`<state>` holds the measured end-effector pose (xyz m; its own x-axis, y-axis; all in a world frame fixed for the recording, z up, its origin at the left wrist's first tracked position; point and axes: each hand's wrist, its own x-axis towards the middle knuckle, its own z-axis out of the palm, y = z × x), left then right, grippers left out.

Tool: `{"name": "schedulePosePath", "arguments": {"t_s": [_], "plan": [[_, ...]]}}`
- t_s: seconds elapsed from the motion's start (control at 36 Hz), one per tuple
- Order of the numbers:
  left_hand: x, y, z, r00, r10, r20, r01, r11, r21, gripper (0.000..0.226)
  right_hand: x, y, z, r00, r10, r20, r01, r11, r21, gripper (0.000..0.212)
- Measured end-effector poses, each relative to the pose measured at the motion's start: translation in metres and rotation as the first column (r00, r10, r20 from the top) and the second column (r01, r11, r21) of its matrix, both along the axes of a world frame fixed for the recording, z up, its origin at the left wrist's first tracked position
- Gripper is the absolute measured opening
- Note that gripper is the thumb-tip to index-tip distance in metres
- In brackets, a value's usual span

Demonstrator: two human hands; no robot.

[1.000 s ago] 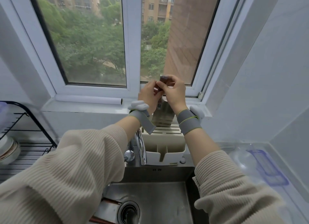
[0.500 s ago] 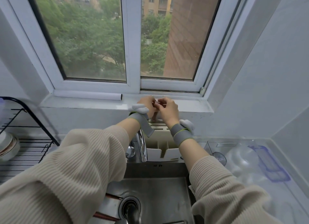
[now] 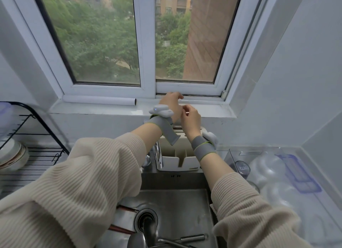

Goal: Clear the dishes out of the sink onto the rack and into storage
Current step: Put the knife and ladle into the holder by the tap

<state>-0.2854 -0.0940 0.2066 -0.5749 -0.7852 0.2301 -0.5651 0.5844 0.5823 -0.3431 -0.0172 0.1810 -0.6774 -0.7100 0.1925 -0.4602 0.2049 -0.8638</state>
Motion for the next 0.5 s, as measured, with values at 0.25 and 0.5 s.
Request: {"name": "schedulePosePath", "arguments": {"t_s": [0.25,0.5], "plan": [[-0.014,0.083,-0.017,0.965,-0.167,-0.203,0.146,0.983,-0.115,0.028,0.006,0.065,-0.053,0.992,-0.130,-0.001,0.129,0.989,0.066,0.016],[0.022,0.146,-0.088,0.892,-0.451,-0.036,0.425,0.862,-0.276,0.017,0.018,0.141,-0.129,0.984,-0.159,0.081,0.136,0.962,0.238,0.021]]}}
